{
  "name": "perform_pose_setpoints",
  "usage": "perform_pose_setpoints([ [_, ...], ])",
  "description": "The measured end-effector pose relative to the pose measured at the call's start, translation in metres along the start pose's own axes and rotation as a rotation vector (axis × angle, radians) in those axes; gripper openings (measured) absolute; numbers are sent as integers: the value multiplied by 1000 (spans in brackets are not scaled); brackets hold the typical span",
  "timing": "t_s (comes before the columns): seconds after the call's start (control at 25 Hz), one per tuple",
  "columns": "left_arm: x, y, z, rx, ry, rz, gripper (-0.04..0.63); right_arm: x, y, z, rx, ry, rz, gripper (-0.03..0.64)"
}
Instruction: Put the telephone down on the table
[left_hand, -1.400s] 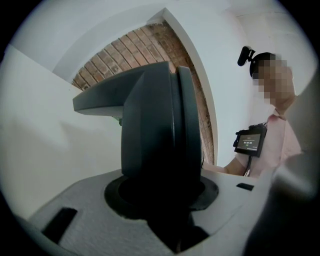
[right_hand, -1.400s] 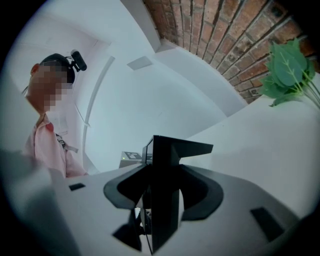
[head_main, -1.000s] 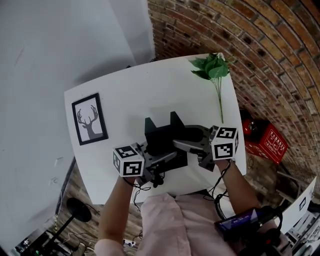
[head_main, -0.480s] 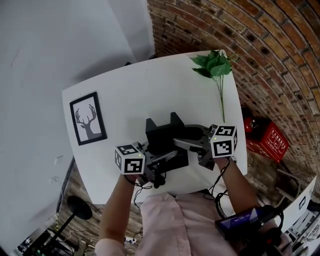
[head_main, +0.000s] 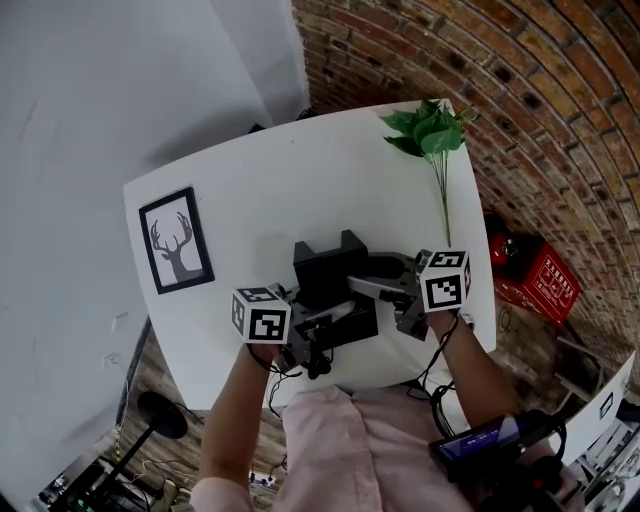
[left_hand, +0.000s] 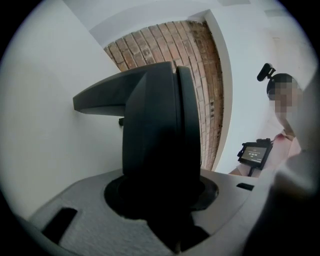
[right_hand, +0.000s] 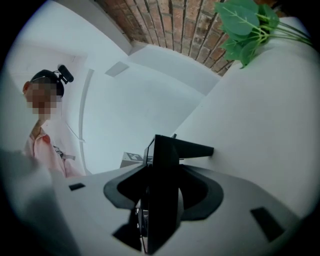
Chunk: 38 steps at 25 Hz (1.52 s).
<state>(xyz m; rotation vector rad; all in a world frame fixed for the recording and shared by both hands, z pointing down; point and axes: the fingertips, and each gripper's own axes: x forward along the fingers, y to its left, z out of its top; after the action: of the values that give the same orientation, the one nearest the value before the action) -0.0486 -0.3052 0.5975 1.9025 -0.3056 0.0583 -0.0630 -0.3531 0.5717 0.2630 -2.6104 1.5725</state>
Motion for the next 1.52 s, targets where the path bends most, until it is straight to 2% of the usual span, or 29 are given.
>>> perform_pose_setpoints([
  [0.2, 0, 5, 2, 0, -5, 39, 181, -1, -3, 0, 21, -8, 25, 195],
  [0.4, -7, 2, 6, -10, -63, 70, 291, 2, 1, -3, 26, -3, 37, 192],
  [0.6, -8, 9, 11, 15, -114, 151, 385, 3, -4, -4, 30, 7, 29, 190],
  [0.76, -16, 17, 7, 71, -104, 264, 407, 7, -4, -5, 11, 27, 26, 181],
  [0.96, -36, 17, -3, 112, -95, 342, 413, 8, -4, -6, 21, 38, 30, 181],
  [1.08, -50, 17, -9, 120, -117, 394, 412, 8, -6, -5, 6, 53, -2, 190],
  [1.24, -69, 4, -4, 137, -199, 444, 411, 1, -5, -1, -44, 40, -110, 287],
  [1.32, -82, -11, 4, 165, -257, 472, 410, -5, 4, -1, -59, 28, -143, 308],
  [1.44, -106, -45, 29, 261, -363, 519, 394, -17, 23, 6, -128, 10, -197, 318],
  [1.52, -121, -78, 55, 365, -452, 550, 364, -25, 43, 26, -217, -31, -232, 292],
])
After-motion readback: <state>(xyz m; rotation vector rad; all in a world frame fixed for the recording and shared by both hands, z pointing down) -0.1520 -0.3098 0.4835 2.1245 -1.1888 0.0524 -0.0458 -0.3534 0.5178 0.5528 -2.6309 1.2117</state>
